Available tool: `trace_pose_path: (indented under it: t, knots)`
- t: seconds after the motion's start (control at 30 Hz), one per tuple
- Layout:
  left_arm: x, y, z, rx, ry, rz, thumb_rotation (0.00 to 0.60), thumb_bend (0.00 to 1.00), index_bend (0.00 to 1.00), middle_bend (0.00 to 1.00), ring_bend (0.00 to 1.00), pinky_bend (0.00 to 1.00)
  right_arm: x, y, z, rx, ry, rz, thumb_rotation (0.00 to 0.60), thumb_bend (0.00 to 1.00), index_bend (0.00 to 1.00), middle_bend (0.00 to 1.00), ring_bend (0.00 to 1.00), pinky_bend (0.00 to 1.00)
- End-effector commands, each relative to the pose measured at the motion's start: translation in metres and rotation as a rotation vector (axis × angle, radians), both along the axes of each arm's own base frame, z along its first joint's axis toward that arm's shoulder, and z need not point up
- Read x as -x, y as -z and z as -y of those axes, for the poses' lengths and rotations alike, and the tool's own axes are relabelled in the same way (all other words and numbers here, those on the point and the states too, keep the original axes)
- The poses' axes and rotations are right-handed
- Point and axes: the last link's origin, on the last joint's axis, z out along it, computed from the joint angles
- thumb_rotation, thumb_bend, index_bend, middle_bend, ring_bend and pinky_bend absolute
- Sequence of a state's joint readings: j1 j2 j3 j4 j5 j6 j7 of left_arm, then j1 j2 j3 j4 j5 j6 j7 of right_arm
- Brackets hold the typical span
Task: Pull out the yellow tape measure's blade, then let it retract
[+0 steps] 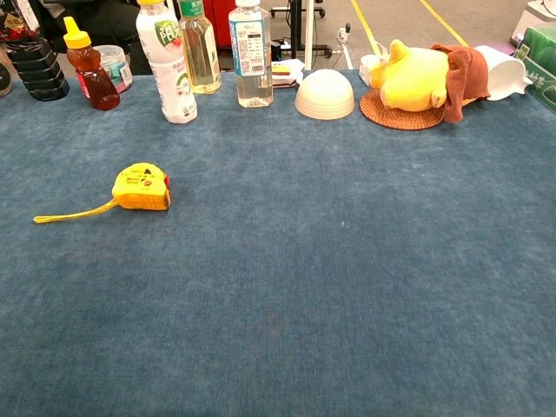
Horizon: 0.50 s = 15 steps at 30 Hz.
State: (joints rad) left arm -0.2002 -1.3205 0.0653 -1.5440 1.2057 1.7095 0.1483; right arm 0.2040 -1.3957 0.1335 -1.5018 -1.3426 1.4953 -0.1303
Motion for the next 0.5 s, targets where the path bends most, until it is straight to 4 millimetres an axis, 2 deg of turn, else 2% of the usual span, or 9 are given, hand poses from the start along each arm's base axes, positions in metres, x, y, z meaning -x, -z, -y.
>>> trace_pose_path:
  t: [0.03, 0.5]
  knots:
    - [-0.0001, 0.0038, -0.0013, 0.030, 0.015, -0.011, 0.600, 0.26, 0.57, 0.40, 0.25, 0.40, 0.0018, -0.0010, -0.0027, -0.002, 0.003, 0.001, 0.545, 0.34, 0.47, 0.43, 0.42, 0.37]
    - [-0.0078, 0.0028, -0.0021, 0.074, -0.009, -0.019, 0.600, 0.26, 0.57, 0.40, 0.26, 0.40, 0.0079, -0.0072, -0.0023, 0.032, 0.012, 0.035, 0.545, 0.34, 0.47, 0.43, 0.42, 0.37]
